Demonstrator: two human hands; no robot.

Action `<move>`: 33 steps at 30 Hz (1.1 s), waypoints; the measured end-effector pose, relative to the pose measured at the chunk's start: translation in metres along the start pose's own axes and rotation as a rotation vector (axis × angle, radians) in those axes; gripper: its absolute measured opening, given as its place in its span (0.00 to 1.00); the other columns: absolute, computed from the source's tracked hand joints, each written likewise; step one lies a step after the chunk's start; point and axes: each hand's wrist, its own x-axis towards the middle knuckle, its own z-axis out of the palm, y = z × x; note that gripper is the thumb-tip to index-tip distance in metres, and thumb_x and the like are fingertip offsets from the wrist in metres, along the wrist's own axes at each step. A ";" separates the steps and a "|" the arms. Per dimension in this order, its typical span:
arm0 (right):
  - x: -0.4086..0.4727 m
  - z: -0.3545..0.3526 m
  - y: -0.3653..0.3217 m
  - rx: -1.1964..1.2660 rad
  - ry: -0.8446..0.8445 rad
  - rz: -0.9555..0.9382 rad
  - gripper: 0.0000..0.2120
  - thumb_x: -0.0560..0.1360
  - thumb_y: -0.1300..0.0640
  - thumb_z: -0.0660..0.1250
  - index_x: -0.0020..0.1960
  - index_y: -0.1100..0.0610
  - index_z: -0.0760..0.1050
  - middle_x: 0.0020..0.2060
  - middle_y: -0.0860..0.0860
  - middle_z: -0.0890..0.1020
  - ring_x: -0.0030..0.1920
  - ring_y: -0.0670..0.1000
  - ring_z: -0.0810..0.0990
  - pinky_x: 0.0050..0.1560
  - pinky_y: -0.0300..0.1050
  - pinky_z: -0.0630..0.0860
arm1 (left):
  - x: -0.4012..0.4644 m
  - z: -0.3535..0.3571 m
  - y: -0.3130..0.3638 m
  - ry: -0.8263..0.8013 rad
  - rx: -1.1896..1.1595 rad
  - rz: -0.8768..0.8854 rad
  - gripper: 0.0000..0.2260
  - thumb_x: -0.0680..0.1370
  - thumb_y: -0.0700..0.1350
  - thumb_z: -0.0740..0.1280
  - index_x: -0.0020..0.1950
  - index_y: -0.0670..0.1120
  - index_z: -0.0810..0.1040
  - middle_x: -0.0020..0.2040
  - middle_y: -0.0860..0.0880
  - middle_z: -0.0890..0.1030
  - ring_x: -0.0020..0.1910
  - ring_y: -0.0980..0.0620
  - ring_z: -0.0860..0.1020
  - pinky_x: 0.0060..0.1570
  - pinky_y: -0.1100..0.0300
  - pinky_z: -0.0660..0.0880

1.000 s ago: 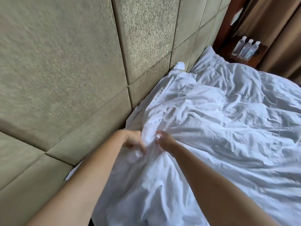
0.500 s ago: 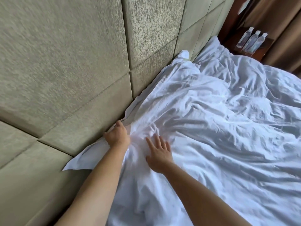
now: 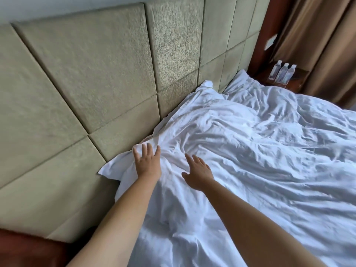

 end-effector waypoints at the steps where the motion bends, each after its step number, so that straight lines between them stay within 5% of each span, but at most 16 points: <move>1: -0.017 -0.003 0.000 0.007 0.010 -0.015 0.33 0.78 0.47 0.59 0.78 0.49 0.47 0.77 0.52 0.52 0.77 0.54 0.50 0.75 0.50 0.51 | -0.019 -0.008 0.001 -0.007 -0.012 0.010 0.29 0.78 0.46 0.60 0.78 0.52 0.51 0.76 0.44 0.53 0.76 0.44 0.49 0.72 0.39 0.42; 7: -0.126 0.004 0.020 0.038 0.014 -0.053 0.32 0.78 0.48 0.60 0.78 0.49 0.49 0.77 0.53 0.53 0.77 0.54 0.52 0.73 0.50 0.54 | -0.137 -0.028 0.021 -0.003 -0.105 -0.006 0.24 0.76 0.44 0.61 0.73 0.53 0.62 0.70 0.48 0.64 0.72 0.46 0.58 0.71 0.37 0.42; 18: -0.244 0.089 0.056 0.075 -0.161 0.058 0.34 0.78 0.47 0.60 0.78 0.48 0.47 0.77 0.52 0.53 0.76 0.54 0.53 0.72 0.51 0.59 | -0.275 0.028 0.026 -0.304 -0.166 0.029 0.29 0.79 0.47 0.59 0.77 0.54 0.52 0.76 0.47 0.56 0.74 0.45 0.55 0.72 0.39 0.47; 25: -0.262 0.157 0.041 0.118 -0.295 0.119 0.34 0.78 0.47 0.59 0.78 0.48 0.45 0.77 0.50 0.52 0.76 0.54 0.53 0.70 0.52 0.64 | -0.293 0.100 -0.003 -0.485 -0.281 0.028 0.27 0.78 0.49 0.60 0.75 0.50 0.56 0.71 0.46 0.63 0.70 0.44 0.64 0.62 0.50 0.67; 33: -0.223 0.237 -0.012 0.179 -0.380 0.230 0.33 0.78 0.49 0.60 0.78 0.47 0.48 0.76 0.50 0.56 0.74 0.55 0.60 0.65 0.55 0.71 | -0.266 0.196 -0.048 -0.718 -0.508 -0.071 0.31 0.77 0.48 0.63 0.76 0.45 0.55 0.74 0.44 0.59 0.70 0.42 0.66 0.63 0.50 0.69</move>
